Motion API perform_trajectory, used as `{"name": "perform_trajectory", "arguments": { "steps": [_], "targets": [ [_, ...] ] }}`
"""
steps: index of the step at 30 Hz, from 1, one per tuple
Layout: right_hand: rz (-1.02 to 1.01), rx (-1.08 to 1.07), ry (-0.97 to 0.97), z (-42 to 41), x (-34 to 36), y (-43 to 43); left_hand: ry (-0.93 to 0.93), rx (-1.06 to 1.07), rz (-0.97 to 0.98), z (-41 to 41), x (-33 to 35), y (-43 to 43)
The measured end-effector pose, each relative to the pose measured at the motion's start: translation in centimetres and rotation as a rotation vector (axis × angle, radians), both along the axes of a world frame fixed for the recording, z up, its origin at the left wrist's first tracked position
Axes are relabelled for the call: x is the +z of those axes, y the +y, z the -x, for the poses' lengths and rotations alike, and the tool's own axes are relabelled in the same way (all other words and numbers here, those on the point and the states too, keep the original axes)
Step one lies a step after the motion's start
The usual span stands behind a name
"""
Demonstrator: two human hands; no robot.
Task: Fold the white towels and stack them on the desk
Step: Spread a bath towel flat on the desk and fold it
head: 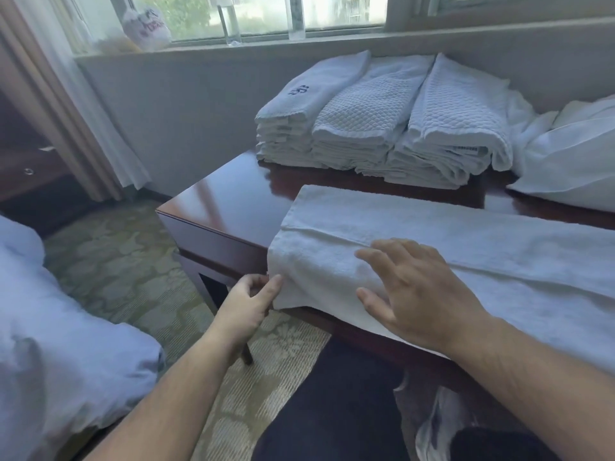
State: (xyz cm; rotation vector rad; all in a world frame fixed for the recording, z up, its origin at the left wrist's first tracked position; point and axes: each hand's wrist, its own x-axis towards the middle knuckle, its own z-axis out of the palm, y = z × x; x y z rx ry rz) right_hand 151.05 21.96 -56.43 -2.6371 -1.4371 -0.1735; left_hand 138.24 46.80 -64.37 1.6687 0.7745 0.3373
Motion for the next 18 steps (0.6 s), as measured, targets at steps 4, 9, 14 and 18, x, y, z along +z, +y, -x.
{"name": "perform_trajectory", "arguments": {
  "steps": [4,9,14,18],
  "targets": [
    [0.002,-0.001,0.001,0.2,0.1,0.0,-0.045,-0.125,0.109,0.1,0.3,-0.7],
    [0.032,0.024,-0.012,0.2,0.2,-0.2,-0.143,-0.059,0.074,0.5,2.0,-1.3],
    [0.024,0.091,-0.055,0.7,0.8,-0.6,-0.273,-0.087,0.016,0.7,4.5,-1.1],
    [-0.054,0.117,-0.197,3.1,1.3,-0.5,-0.323,-0.235,0.212,0.1,7.3,-0.9]
  ]
}}
